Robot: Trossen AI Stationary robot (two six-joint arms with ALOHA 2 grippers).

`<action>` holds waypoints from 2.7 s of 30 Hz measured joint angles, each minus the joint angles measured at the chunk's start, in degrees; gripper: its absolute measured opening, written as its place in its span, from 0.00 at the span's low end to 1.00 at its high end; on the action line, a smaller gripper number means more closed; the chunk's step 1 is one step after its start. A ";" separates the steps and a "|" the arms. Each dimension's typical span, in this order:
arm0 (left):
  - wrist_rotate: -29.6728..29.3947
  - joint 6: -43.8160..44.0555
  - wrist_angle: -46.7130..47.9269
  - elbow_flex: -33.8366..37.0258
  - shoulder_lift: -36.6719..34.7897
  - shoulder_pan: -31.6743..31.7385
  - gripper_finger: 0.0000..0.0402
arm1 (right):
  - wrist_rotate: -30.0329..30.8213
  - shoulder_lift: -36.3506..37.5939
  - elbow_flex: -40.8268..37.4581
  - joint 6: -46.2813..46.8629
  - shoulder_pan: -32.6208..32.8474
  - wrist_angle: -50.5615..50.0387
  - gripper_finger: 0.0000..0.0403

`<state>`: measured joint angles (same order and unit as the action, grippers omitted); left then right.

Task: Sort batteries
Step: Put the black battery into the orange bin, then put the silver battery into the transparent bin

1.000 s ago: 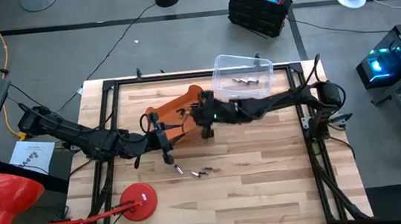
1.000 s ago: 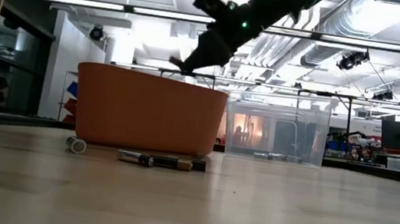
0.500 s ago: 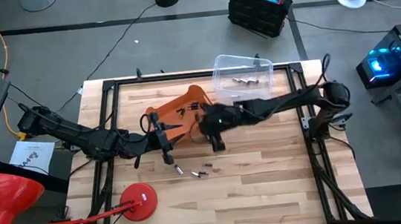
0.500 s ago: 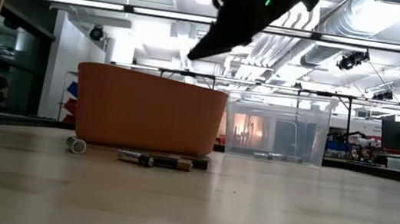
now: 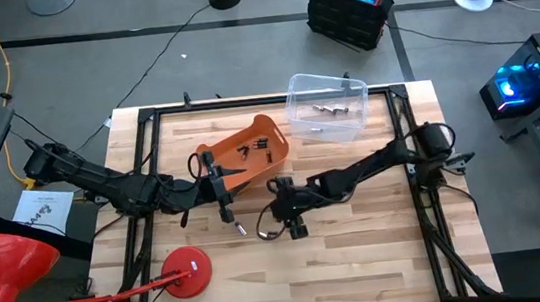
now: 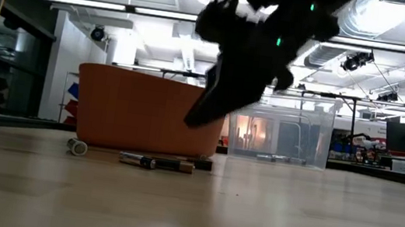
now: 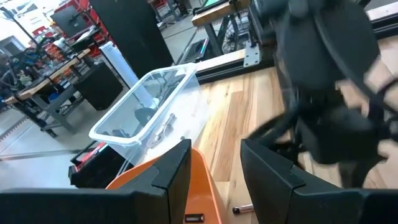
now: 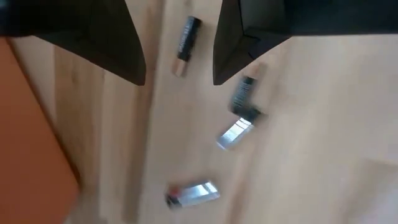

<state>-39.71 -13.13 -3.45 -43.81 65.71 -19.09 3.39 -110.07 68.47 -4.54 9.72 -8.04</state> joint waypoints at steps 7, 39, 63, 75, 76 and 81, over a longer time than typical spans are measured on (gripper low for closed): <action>0.01 -0.93 0.03 0.00 0.00 0.00 0.33 | -0.63 -3.90 -0.02 1.93 -1.14 0.15 0.38; 0.12 -0.52 -0.19 0.00 0.00 0.00 0.33 | 13.43 8.55 0.15 -7.87 -16.28 16.02 0.21; 43.40 16.79 23.30 -0.59 14.48 1.49 0.33 | 6.41 28.34 0.15 -3.47 -10.88 -3.73 0.41; 36.47 -6.37 24.55 -0.59 24.07 1.55 0.33 | 6.43 28.68 0.15 -2.97 -9.22 -8.38 0.41; 34.79 -7.90 24.33 -0.61 24.34 1.57 0.33 | 6.43 28.68 0.15 -2.97 -9.22 -8.68 0.41; 33.00 -11.45 22.03 -0.68 25.53 1.60 0.33 | 6.43 28.62 0.15 -1.85 -9.22 -9.68 0.41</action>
<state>-6.71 -24.58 18.58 -44.49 91.24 -17.50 9.82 -81.45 68.62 -6.39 0.49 -17.72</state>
